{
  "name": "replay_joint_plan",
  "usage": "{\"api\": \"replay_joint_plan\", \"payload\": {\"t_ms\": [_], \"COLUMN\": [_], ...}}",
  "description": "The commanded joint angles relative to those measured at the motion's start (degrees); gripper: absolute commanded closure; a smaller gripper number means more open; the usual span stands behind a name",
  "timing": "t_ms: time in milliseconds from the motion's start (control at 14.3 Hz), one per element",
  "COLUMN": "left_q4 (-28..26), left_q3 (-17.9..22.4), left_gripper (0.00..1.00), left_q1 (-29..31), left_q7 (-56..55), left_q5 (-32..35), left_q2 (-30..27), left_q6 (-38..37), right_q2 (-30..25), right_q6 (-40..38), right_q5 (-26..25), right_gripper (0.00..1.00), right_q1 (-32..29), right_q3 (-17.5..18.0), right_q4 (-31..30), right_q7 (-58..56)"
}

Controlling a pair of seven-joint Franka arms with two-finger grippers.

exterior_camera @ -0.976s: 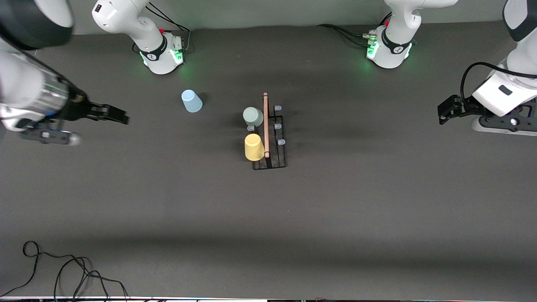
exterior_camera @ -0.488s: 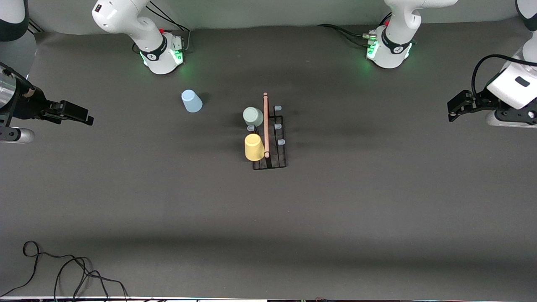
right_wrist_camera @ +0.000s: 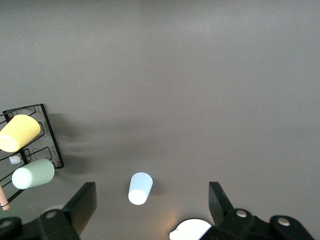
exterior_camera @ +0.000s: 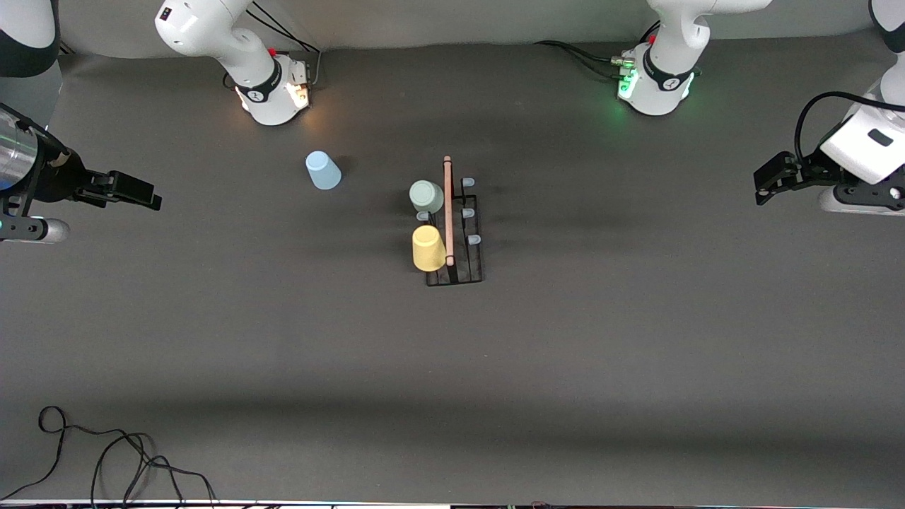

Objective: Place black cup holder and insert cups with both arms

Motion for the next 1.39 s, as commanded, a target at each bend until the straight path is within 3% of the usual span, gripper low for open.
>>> {"api": "replay_joint_plan", "payload": {"t_ms": [0,139,348,697,836,1045,1324], "left_q4": [0.4,0.3,0.4,0.3,0.3,0.0,0.0], "left_q3": [-0.2,-0.2,-0.1,-0.1,-0.1,-0.2,-0.4], "left_gripper": [0.0,0.0,0.0,0.0,0.0,0.0,0.0], "left_q1": [0.2,0.2,0.5,0.5,0.5,0.5,0.4], "left_q7": [0.2,0.2,0.2,0.2,0.2,0.2,-0.2], "left_q5": [0.2,0.1,0.2,-0.1,-0.1,0.0,0.0], "left_q2": [-0.6,-0.3,-0.5,-0.3,-0.2,-0.4,-0.8], "left_q6": [-1.0,-0.9,-1.1,-1.0,-1.2,-1.4,-3.0], "right_q2": [0.2,-0.4,-2.7,-5.7,-6.4,-9.2,-8.9], "right_q6": [-1.4,-1.5,-1.5,-0.3,1.1,8.4,8.2], "right_q5": [-1.2,-2.9,-7.3,-8.3,-11.4,-11.4,-11.3], "right_gripper": [0.0,0.0,0.0,0.0,0.0,0.0,0.0], "right_q1": [-9.0,-18.6,-35.4,-51.7,-53.0,-53.7,-52.6], "right_q3": [8.6,19.4,38.7,54.4,56.8,57.1,56.9], "right_q4": [1.3,1.4,0.7,-2.5,-3.6,-8.6,-8.3], "right_q7": [-1.3,-0.9,-0.9,-1.5,-1.6,-1.7,-1.6]}}
